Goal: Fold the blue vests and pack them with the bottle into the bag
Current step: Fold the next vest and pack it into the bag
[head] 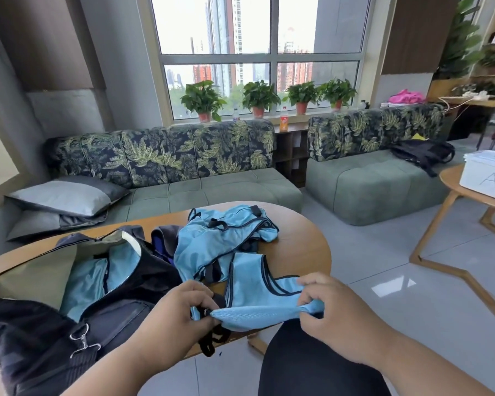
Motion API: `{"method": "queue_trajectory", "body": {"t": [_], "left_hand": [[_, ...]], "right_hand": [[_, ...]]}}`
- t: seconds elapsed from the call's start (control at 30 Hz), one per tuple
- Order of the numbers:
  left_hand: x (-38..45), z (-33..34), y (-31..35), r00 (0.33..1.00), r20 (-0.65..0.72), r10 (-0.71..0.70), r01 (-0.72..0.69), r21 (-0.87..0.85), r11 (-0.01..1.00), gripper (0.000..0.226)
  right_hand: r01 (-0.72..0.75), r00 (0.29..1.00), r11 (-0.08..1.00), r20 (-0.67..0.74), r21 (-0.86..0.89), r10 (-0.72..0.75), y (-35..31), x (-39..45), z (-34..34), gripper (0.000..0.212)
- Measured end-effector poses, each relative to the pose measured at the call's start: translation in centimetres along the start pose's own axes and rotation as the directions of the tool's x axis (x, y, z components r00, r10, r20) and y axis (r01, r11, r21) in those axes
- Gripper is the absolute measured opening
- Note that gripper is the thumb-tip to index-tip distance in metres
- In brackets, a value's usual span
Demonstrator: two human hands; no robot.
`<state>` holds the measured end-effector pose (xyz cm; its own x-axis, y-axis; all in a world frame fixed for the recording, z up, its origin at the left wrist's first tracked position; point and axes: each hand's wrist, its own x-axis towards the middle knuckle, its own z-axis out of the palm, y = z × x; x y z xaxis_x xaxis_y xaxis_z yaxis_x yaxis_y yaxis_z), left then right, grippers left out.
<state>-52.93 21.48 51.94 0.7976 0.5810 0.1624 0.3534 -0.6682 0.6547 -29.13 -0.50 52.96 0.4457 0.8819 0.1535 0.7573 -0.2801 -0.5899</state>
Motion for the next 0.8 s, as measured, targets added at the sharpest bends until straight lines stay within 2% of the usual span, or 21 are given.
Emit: {"method": "queue_trajectory", "body": {"t": [0.13, 0.23, 0.37, 0.43, 0.5, 0.57, 0.63, 0.73, 0.8], "left_hand": [[0.4, -1.5, 0.4, 0.999, 0.035, 0.002, -0.002, -0.006, 1.0, 0.011], [2.6, -2.7, 1.1, 0.997, 0.068, -0.032, 0.037, -0.077, 0.996, 0.009], [9.4, -2.6, 0.5, 0.991, 0.017, -0.135, 0.134, 0.049, 0.99, 0.008], [12.8, -2.0, -0.3, 0.977, -0.037, -0.208, 0.211, 0.129, 0.969, 0.016], [15.0, -1.2, -1.4, 0.952, -0.076, -0.295, 0.303, 0.123, 0.945, 0.037], [15.6, -0.2, -2.3, 0.927, -0.1, -0.361, 0.371, 0.107, 0.922, 0.049], [14.6, 0.7, -2.9, 0.924, -0.111, -0.367, 0.38, 0.153, 0.912, 0.046], [11.7, 2.0, -3.2, 0.942, -0.177, -0.286, 0.319, 0.195, 0.928, 0.027], [9.8, 3.2, -3.0, 0.944, -0.211, -0.254, 0.292, 0.176, 0.94, 0.022]], "right_hand": [[-0.083, 0.996, 0.956, 0.044, 0.281, 0.074, 0.0, -0.1, -1.7, 0.008], [-0.103, 0.995, 0.902, 0.032, 0.42, 0.099, 0.3, 1.3, -2.6, 0.024], [-0.146, 0.981, 0.824, -0.025, 0.548, 0.191, 1.2, 6.3, -2.5, 0.034], [-0.194, 0.966, 0.776, -0.023, 0.6, 0.259, 2.8, 9.8, -1.6, 0.036], [-0.243, 0.943, 0.759, -0.036, 0.604, 0.331, 4.4, 12.5, -0.8, 0.037], [-0.327, 0.913, 0.795, -0.044, 0.511, 0.405, 5.9, 13.5, 0.1, 0.049], [-0.401, 0.884, 0.794, -0.036, 0.457, 0.467, 7.2, 13.3, 1.3, 0.049], [-0.501, 0.841, 0.744, 0.047, 0.442, 0.539, 8.3, 12.1, 3.7, 0.03], [-0.543, 0.832, 0.742, 0.131, 0.392, 0.539, 8.3, 11.2, 5.2, 0.037]]}}
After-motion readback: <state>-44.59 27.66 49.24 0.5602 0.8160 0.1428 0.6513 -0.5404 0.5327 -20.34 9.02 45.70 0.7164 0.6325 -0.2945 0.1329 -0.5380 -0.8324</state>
